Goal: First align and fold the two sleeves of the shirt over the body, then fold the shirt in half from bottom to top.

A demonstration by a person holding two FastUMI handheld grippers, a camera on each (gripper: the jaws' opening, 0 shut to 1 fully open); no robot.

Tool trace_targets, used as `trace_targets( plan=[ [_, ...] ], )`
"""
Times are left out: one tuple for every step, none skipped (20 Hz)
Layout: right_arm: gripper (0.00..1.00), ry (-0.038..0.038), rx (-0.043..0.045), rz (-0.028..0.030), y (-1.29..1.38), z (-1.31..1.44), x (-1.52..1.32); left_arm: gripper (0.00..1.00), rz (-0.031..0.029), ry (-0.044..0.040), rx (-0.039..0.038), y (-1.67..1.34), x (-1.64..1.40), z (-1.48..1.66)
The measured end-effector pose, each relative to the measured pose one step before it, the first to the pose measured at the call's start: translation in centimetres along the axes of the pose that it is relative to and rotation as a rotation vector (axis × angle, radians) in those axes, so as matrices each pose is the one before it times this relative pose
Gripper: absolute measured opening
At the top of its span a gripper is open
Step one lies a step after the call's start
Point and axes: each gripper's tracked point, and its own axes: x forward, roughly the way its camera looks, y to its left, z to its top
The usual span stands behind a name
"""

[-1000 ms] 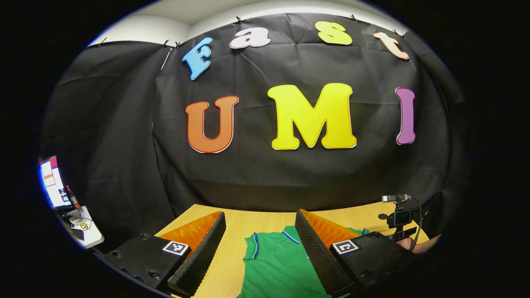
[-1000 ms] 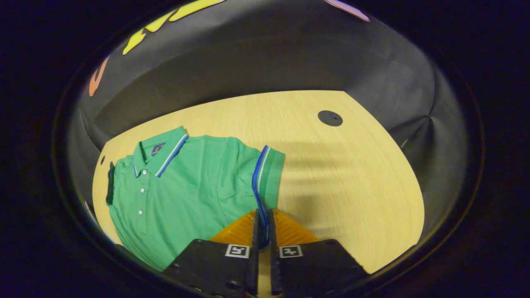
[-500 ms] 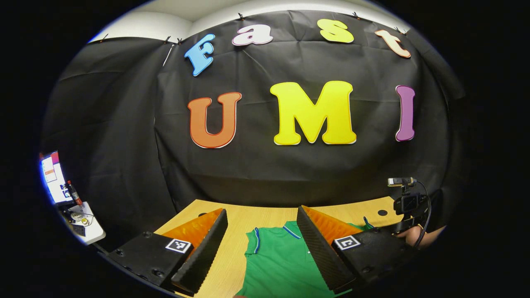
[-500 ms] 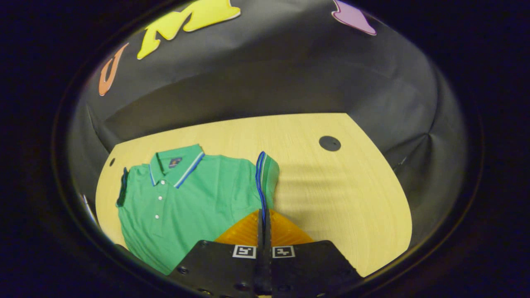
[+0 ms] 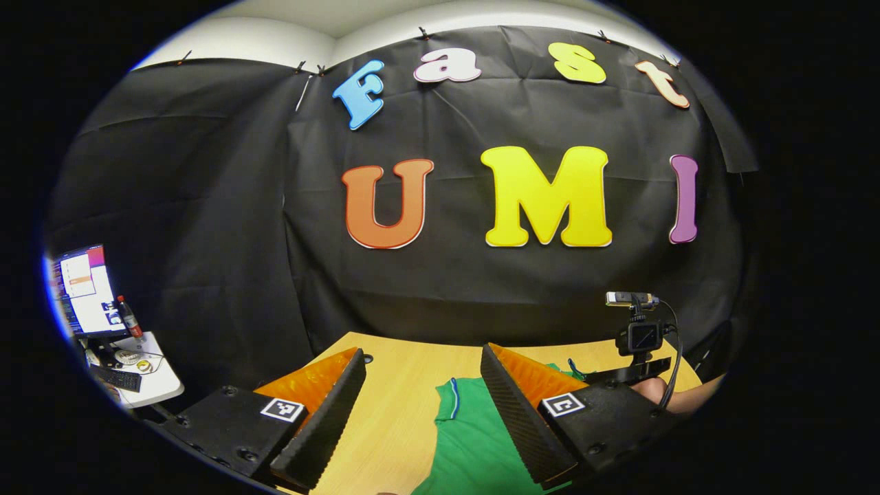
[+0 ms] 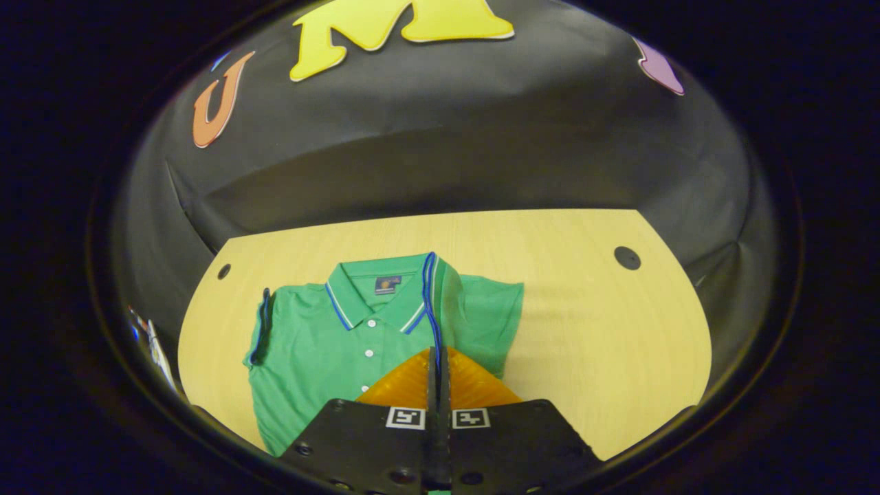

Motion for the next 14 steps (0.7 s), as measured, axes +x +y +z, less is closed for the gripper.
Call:
trace_targets(
  plan=[
    [0.00,-0.00347,0.00375,0.02328,1.081,0.143,-0.174,1.00,0.00817,0.00301,-0.00405,0.576,-0.152,-0.049],
    [0.06,-0.01276,0.00820,0.02392,1.239,0.312,-0.227,1.00,0.00692,-0.00054,-0.00373,0.596,0.008,0.029],
    [0.12,-0.01627,-0.00940,0.01163,0.445,0.398,-0.502,1.00,0.00270,-0.00107,-0.00094,0.243,-0.017,0.053],
    [0.26,-0.02955,-0.01850,0.00696,0.367,0.542,-0.699,1.00,-0.00306,-0.00128,-0.00060,0.038,0.076,-0.077],
    [0.41,-0.02818,-0.01541,0.00138,0.241,0.584,-0.666,1.00,-0.00920,-0.00159,0.00007,-0.082,0.229,0.001],
    [0.67,-0.03679,-0.01478,-0.00859,-0.208,0.697,-1.328,1.00,-0.02044,-0.00317,0.00154,-0.391,0.459,-0.172],
    [0.93,-0.03734,-0.01432,-0.00982,-0.257,0.726,-1.473,1.00,-0.01936,0.00424,0.00063,-0.311,0.577,-0.445],
    [0.98,-0.03419,-0.01633,-0.01943,-0.616,0.655,-1.571,1.00,-0.01851,0.00614,-0.00203,-0.418,0.527,-0.454],
    [0.97,-0.03380,-0.01561,-0.01488,-0.597,0.664,-1.578,1.00,-0.01867,0.00780,-0.00302,-0.361,0.601,-0.452],
    [0.96,-0.02693,-0.00955,-0.00400,-0.218,0.452,-1.806,1.00,-0.01993,0.00757,-0.00435,-0.420,0.719,-0.541],
    [0.96,-0.02652,-0.00927,-0.00251,-0.268,0.503,-1.794,1.00,-0.02601,0.00838,-0.00371,-0.446,0.871,-0.506],
    [0.96,-0.03478,-0.01765,-0.00557,-0.461,0.495,-2.551,1.00,-0.02934,0.00570,-0.00402,-0.543,1.107,-0.650],
    [0.96,-0.02451,-0.01116,-0.00621,-0.510,0.269,-2.240,1.00,-0.04759,0.02002,-0.00617,-0.820,1.770,-1.358],
    [0.96,-0.01425,-0.00355,-0.00323,-0.438,0.288,-1.635,1.00,-0.02113,0.02459,0.00342,-0.068,1.428,-1.187]
  ],
)
